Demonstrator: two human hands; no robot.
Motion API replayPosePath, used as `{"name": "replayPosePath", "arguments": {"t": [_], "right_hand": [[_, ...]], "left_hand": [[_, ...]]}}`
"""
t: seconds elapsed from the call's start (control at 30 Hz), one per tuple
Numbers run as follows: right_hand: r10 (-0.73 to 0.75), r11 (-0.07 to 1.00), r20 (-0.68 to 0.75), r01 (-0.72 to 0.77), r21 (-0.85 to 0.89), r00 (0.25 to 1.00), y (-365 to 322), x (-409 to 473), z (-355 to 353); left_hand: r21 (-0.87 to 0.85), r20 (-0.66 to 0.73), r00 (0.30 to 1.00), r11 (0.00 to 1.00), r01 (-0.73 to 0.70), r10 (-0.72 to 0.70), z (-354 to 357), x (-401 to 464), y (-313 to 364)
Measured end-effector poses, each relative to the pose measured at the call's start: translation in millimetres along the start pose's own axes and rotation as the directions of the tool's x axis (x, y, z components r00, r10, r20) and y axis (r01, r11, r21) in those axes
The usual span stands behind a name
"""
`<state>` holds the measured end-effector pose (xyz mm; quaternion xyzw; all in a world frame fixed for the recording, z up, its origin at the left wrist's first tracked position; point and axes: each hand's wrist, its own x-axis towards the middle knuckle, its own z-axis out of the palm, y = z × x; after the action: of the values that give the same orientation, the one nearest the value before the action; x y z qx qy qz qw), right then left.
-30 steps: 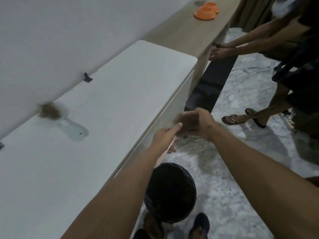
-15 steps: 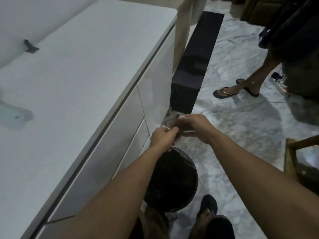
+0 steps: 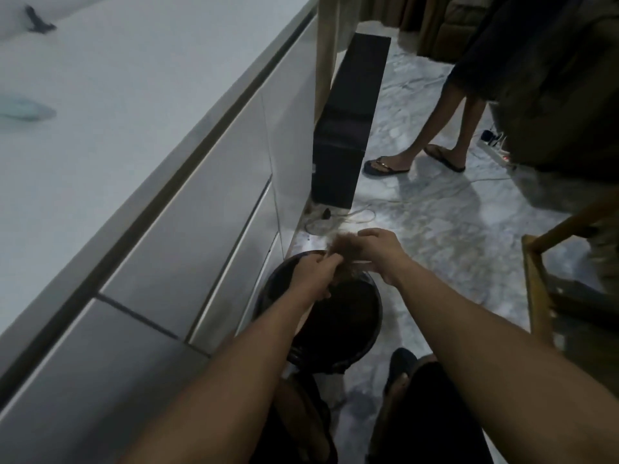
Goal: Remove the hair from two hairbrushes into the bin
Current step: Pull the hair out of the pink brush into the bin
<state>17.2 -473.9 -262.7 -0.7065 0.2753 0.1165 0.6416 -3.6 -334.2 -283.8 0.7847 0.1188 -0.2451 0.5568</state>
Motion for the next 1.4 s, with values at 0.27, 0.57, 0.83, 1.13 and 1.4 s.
{"name": "replayPosePath", "arguments": {"t": [0.27, 0.57, 0.83, 1.13, 1.4], "right_hand": [[-0.058, 0.993, -0.026, 0.060, 0.103, 0.998, 24, -53, 4], [-0.190, 0.981, -0.035, 0.188, -0.051, 0.981, 67, -69, -3], [-0.105, 0.994, -0.004, 0.105, 0.019, 0.994, 107, -59, -9], [0.020, 0.998, 0.031, -0.022, 0.056, 0.999, 145, -53, 0], [-0.113, 0.981, -0.001, 0.112, -0.159, 0.994, 156, -39, 5]], "left_hand": [[-0.171, 0.035, 0.999, 0.985, 0.020, -0.014, -6, -38, -21], [-0.184, 0.080, 0.997, 0.983, 0.026, -0.011, -3, -53, -55], [-0.062, 0.127, 0.990, 0.996, 0.063, -0.054, 5, -47, -83], [0.003, 0.152, 0.987, 0.998, 0.057, -0.057, 6, -26, -121], [-0.012, 0.161, 0.985, 0.998, 0.060, -0.058, 13, -16, -137]]}}
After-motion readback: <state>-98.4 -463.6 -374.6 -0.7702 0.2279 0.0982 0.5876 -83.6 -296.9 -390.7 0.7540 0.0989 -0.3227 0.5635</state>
